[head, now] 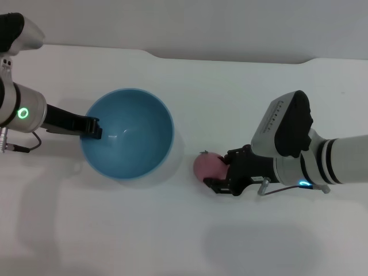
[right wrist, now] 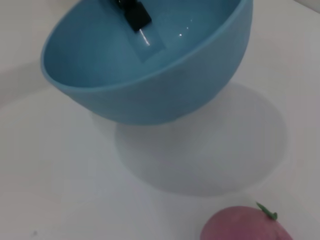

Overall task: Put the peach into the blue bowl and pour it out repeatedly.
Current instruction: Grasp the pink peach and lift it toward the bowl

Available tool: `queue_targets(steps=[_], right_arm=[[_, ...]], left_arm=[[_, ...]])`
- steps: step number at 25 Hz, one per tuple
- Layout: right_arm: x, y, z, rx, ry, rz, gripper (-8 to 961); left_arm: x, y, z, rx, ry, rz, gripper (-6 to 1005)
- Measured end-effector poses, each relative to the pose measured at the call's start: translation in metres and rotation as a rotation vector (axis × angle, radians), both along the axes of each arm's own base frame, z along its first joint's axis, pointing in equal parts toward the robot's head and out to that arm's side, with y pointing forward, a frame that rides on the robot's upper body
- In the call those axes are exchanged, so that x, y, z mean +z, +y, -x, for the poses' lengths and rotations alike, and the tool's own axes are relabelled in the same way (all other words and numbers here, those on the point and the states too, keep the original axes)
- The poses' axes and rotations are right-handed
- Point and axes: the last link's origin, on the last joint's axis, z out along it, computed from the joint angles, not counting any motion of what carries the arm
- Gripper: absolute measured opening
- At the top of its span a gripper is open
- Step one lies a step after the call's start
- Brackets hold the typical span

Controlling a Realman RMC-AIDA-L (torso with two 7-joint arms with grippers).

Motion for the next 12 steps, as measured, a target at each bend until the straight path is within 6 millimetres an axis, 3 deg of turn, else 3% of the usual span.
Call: queue_targets(steps=[3,12], right_arm=[[0.004,0.002,-0.003,-0.016,0.013,-0.019,603],[0.041,0.015,-0.015,-0.163,0.179,-0.162,247]], left_arm=[[-0.001,0.000,0.000,-0.002,0.000,0.002,-1],[-0.007,0.001,-0.003,-0.011,-0.001,0.008,-2]])
